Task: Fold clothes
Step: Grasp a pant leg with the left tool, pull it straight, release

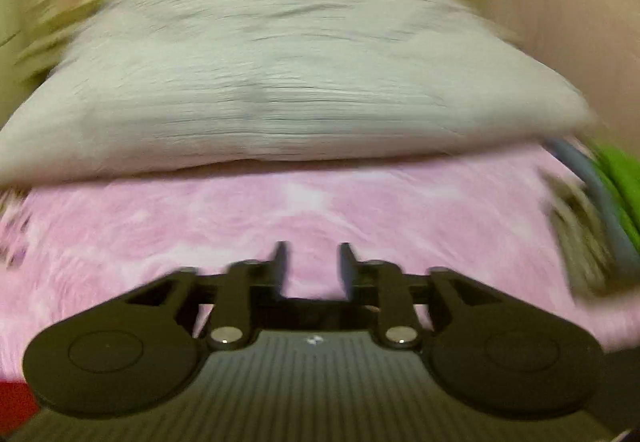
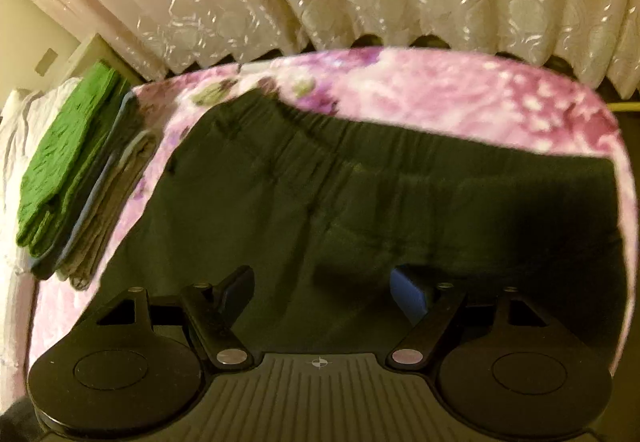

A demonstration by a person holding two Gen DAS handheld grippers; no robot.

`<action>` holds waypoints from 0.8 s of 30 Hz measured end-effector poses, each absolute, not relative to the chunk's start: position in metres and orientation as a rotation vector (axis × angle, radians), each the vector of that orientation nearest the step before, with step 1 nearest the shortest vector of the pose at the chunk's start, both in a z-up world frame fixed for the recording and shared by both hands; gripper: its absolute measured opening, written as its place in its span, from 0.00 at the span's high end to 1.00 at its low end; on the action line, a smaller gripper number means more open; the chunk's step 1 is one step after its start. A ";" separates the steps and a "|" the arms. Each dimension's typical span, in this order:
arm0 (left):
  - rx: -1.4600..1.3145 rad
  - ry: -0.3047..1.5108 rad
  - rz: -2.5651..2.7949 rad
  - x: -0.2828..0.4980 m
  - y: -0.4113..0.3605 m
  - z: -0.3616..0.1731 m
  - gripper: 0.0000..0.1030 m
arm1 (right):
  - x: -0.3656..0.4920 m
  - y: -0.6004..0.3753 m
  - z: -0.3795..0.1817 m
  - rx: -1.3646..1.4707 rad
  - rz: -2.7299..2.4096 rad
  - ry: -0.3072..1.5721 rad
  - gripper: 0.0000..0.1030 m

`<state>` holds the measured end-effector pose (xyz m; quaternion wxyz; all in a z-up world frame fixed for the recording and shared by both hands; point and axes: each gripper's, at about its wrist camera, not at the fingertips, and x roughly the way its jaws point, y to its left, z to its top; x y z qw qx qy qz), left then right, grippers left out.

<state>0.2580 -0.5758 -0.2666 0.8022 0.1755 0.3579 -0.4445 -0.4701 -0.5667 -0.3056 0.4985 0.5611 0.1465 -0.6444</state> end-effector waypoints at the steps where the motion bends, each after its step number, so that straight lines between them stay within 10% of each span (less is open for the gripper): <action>1: 0.329 0.832 -0.926 0.263 -0.567 -0.277 0.65 | -0.466 -0.567 -0.305 1.354 -1.545 0.360 0.25; 10: -0.058 1.317 -0.583 0.275 -0.465 -0.404 0.59 | -0.476 -0.561 -0.304 1.316 -1.581 0.368 0.25; 13: -0.197 1.225 -0.593 0.276 -0.464 -0.407 0.73 | -0.471 -0.561 -0.305 1.315 -1.569 0.392 0.24; 14: -0.194 1.205 -0.629 0.276 -0.469 -0.405 0.96 | -0.470 -0.562 -0.304 1.310 -1.564 0.399 0.24; 24: 0.219 0.769 -0.789 0.239 -0.415 -0.360 0.92 | -0.465 -0.573 -0.296 1.242 -1.495 0.417 0.24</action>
